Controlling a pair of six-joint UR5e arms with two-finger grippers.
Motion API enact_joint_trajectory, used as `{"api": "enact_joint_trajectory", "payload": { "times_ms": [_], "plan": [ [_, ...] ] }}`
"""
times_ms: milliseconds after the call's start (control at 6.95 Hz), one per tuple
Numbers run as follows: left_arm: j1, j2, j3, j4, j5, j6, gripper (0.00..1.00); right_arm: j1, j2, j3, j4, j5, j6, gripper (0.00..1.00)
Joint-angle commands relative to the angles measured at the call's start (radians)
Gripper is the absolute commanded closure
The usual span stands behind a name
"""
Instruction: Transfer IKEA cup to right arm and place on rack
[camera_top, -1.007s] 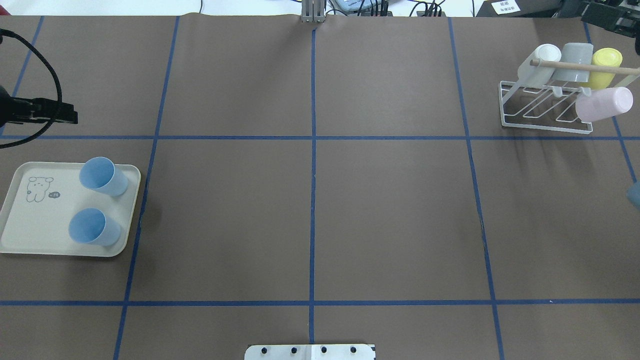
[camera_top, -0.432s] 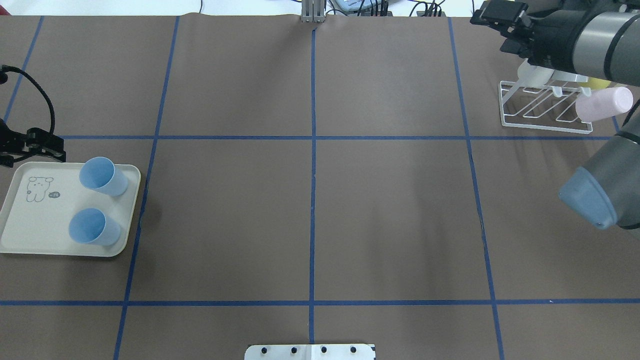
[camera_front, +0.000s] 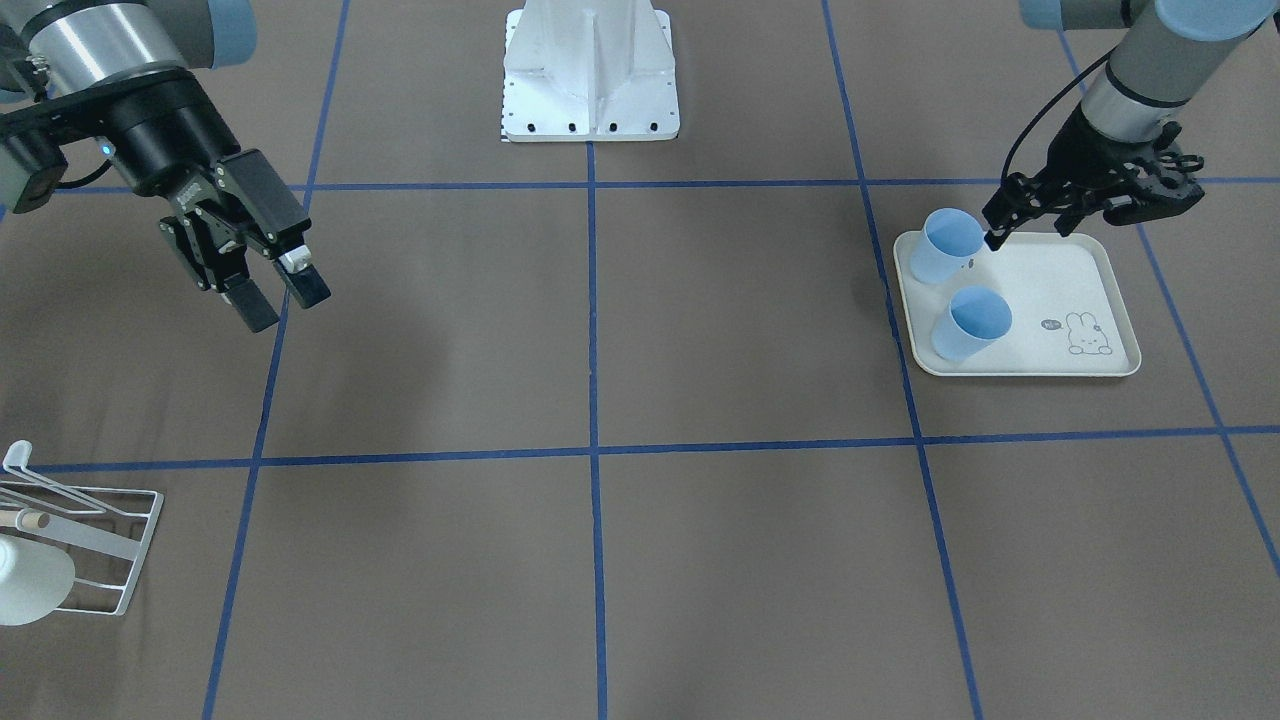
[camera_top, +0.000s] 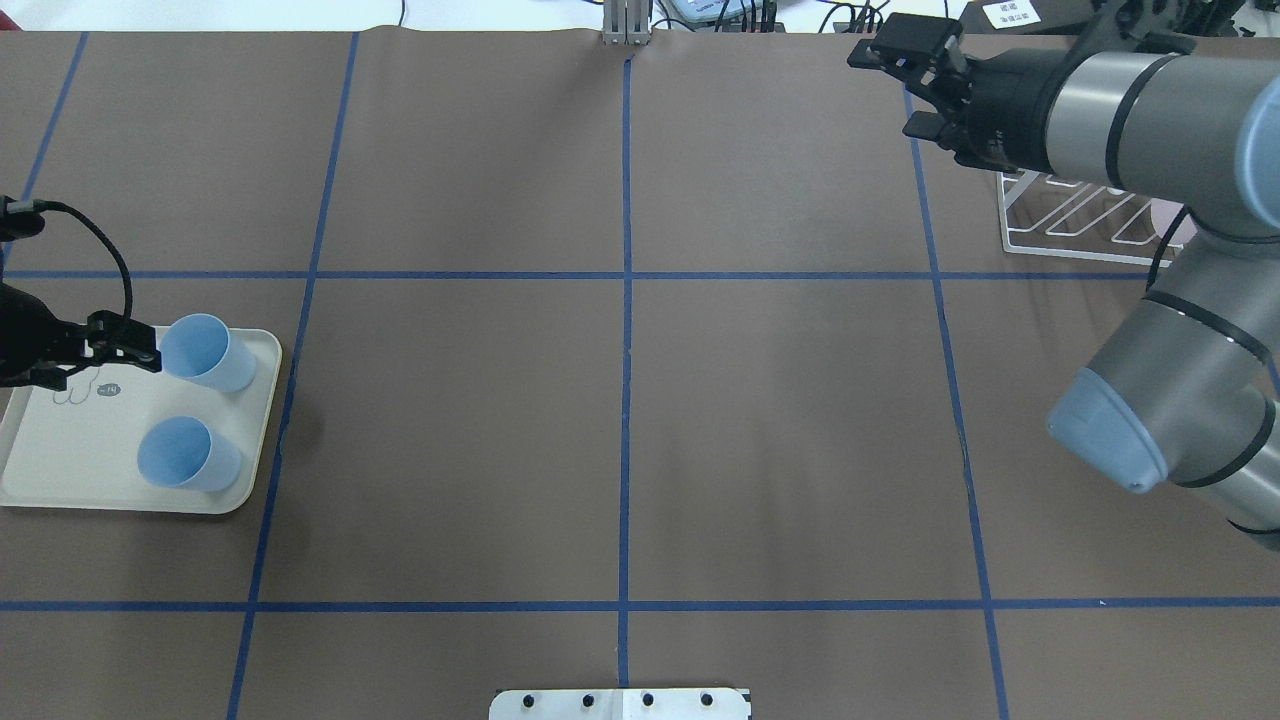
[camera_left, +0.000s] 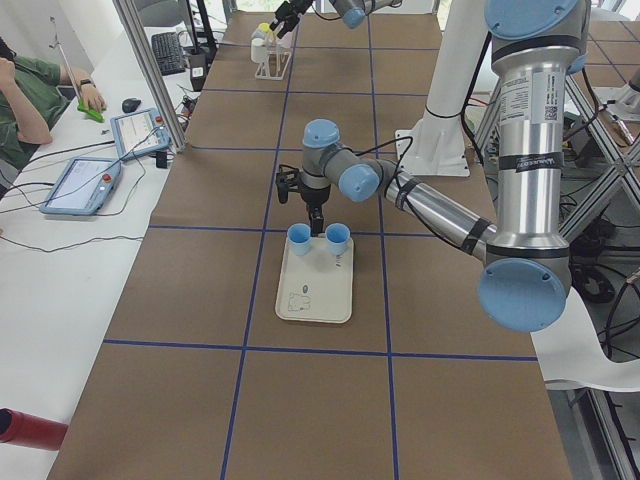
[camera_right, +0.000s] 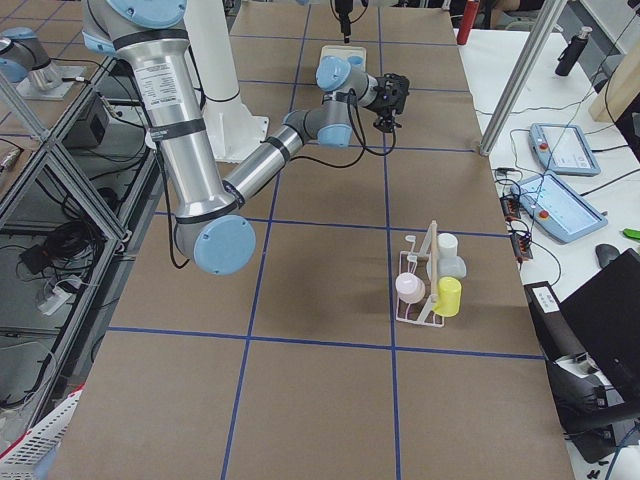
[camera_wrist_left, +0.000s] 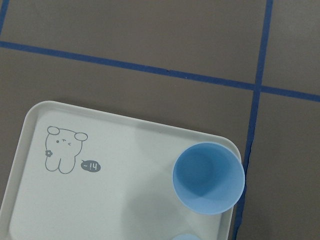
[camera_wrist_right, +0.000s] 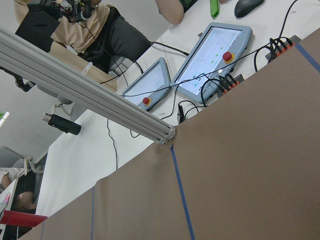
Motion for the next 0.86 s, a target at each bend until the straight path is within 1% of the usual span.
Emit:
{"api": "enact_joint_trajectory", "payload": {
  "times_ms": [0,144,288,719],
  "plan": [
    [0.095,0.053,0.022,-0.081,0.040,-0.061,0.00,-0.101,0.026,0.010,-0.033,-0.110,0.031,0.00],
    [0.101,0.068,0.024,-0.082,0.040,-0.058,0.00,-0.125,0.027,0.010,-0.035,-0.135,0.031,0.00],
    [0.101,0.087,0.024,-0.083,0.039,-0.055,0.01,-0.126,0.036,0.012,-0.035,-0.135,0.031,0.00],
    [0.130,0.082,0.044,-0.087,0.037,-0.057,0.04,-0.126,0.040,0.012,-0.035,-0.135,0.031,0.00]
  ]
}}
